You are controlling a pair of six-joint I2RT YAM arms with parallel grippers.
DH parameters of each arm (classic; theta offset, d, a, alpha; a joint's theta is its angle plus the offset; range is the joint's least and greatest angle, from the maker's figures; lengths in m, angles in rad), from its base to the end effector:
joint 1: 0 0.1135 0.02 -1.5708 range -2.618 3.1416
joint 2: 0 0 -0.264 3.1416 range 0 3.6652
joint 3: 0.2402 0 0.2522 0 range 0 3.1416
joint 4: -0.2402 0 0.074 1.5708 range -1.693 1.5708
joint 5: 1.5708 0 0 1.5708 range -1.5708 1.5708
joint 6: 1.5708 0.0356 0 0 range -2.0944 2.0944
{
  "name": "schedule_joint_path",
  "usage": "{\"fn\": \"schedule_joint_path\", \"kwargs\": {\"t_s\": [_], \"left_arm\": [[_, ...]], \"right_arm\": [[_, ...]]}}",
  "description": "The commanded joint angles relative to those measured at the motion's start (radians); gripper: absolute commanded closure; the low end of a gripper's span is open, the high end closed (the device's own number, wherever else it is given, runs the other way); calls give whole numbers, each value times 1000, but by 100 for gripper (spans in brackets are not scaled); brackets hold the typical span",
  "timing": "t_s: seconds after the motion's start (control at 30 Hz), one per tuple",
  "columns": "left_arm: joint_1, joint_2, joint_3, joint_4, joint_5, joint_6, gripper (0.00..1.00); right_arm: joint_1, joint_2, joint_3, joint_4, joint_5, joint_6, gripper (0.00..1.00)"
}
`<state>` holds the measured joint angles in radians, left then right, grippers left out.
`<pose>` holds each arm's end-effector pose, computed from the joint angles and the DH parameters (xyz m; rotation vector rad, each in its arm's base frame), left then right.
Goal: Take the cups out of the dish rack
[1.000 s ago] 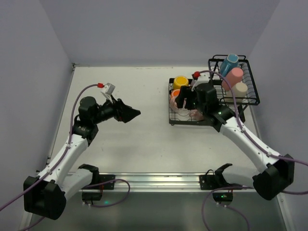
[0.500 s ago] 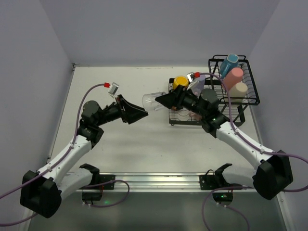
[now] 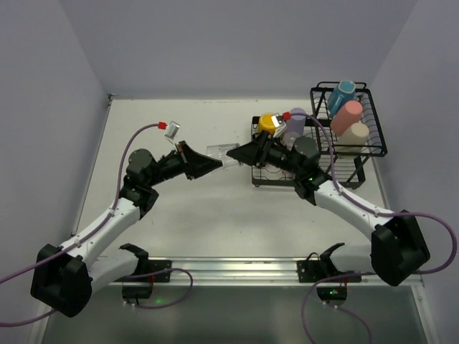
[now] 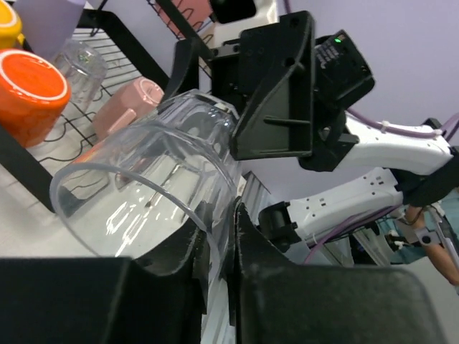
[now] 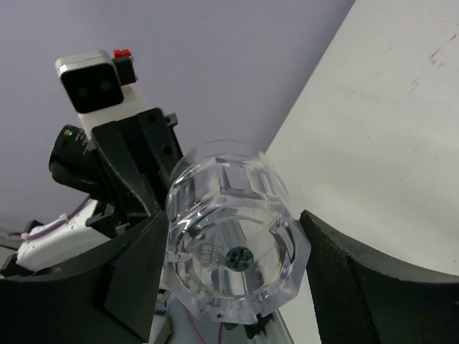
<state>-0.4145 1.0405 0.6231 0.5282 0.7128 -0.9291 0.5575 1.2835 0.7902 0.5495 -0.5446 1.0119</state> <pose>0.2058 -0.1160 0.3079 0.2336 1.6949 -1.5590 0.2394 0.1710 0.3094 -0.1064 1.7713 1.6084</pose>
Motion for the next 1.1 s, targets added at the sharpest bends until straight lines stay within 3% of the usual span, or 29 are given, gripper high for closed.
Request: {"fn": "schedule_joint_path", "kwargs": {"t_s": [0.0,0.07,0.1,0.17,0.2,0.23,0.37,0.43,0.57,0.77,1.07], "left_arm": [[-15,-3,10,95,-32,13,92],[-15,-7,36,5,-68,45,100],[-15,-5,55,-49,-128,109,100],[-15,9,127,-228,-197,173,100],[-15,16,156,-279,-272,240,100],[-15,38,185,-343,-320,266,100],[-10,150,434,-726,-545,397,100],[0,228,504,-801,-657,463,100],[101,398,719,-1026,-754,542,100],[267,625,871,-1190,-852,596,100],[359,903,1079,-1350,-990,661,100]], "right_arm": [[21,20,-22,95,-28,30,70],[21,22,-37,96,-26,25,61],[22,20,-43,98,-23,19,38],[21,4,-66,72,3,-7,20],[22,-4,-71,50,17,-21,5],[21,-12,-72,-18,47,-39,1],[22,-67,-95,-172,122,-142,1],[21,-93,-112,-210,152,-173,1],[27,-144,-111,-376,216,-312,1],[65,-228,-82,-520,311,-447,1],[107,-299,-109,-533,370,-473,1]]}}
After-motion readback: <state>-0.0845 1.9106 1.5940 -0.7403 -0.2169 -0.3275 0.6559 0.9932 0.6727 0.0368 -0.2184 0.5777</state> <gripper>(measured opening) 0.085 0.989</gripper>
